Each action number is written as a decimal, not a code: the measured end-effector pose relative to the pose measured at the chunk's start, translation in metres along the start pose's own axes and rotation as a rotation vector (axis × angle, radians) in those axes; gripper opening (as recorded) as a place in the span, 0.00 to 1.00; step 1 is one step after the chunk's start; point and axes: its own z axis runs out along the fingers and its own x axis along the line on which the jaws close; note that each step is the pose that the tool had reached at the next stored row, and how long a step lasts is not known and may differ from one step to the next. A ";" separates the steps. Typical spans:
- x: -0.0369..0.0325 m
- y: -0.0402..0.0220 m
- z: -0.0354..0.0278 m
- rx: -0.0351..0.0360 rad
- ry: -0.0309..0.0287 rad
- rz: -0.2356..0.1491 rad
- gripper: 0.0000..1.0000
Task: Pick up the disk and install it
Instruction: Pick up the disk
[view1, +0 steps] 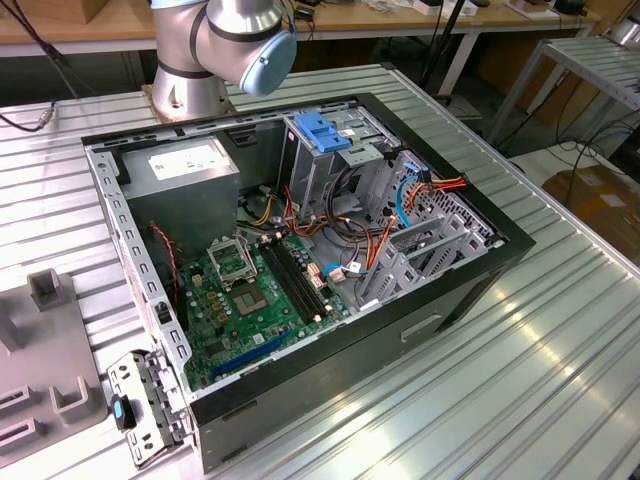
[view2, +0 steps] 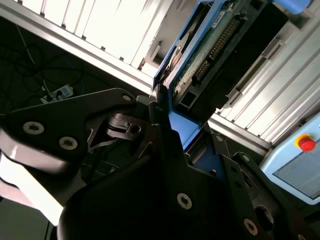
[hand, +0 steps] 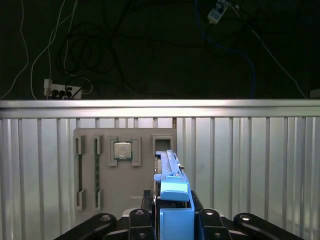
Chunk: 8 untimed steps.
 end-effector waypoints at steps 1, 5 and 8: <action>0.0000 0.0000 -0.0008 0.0000 0.0000 0.000 0.37; 0.0000 -0.0001 -0.0030 0.0000 0.0000 0.000 0.37; 0.0000 -0.0002 -0.0061 0.0000 0.0000 0.000 0.37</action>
